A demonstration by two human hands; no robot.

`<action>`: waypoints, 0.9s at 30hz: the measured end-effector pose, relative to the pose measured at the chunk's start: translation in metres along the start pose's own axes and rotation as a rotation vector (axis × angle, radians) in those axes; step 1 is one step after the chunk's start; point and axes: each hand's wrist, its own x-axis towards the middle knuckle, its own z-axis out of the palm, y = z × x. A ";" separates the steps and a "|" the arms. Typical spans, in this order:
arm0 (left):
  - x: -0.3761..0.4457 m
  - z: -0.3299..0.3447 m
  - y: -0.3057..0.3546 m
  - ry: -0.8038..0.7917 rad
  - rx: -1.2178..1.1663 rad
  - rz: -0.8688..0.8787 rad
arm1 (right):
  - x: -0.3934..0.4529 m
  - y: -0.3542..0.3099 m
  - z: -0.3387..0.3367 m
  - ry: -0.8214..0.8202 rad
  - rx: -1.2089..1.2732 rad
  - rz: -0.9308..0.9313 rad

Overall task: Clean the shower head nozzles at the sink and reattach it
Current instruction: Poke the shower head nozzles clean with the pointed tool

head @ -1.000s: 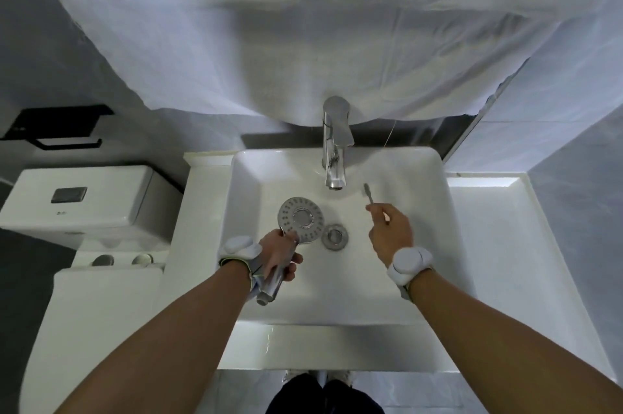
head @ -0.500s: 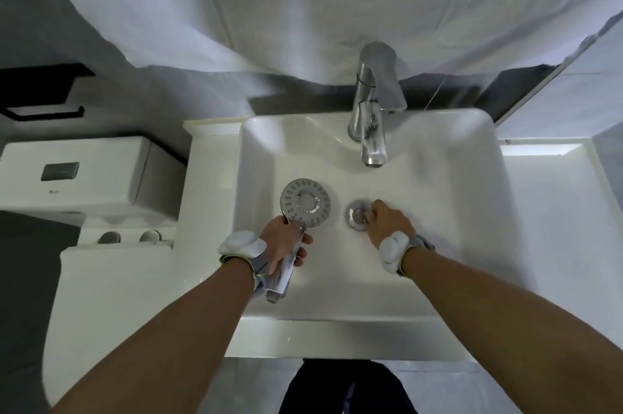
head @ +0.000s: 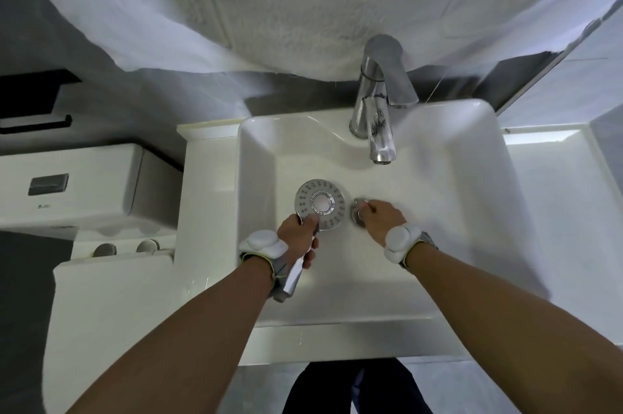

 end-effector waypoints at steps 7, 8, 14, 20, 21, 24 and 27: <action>-0.013 0.010 -0.001 -0.149 0.126 0.008 | -0.042 -0.039 -0.009 -0.037 -0.028 -0.312; -0.014 0.014 0.000 -0.160 0.153 0.020 | -0.039 -0.042 -0.015 -0.048 -0.075 -0.321; -0.024 0.029 0.006 -0.196 0.210 0.038 | -0.027 -0.037 -0.024 -0.059 -0.063 -0.291; -0.035 0.036 0.012 -0.202 0.122 0.009 | -0.030 -0.033 -0.033 0.008 0.082 -0.245; -0.036 0.036 0.013 -0.202 0.120 0.009 | -0.034 -0.035 -0.029 -0.050 0.044 -0.272; -0.037 0.037 0.014 -0.194 0.105 0.024 | -0.038 -0.039 -0.032 -0.048 0.078 -0.251; -0.038 0.038 0.016 -0.200 0.076 0.021 | -0.029 -0.039 -0.046 0.062 0.212 -0.168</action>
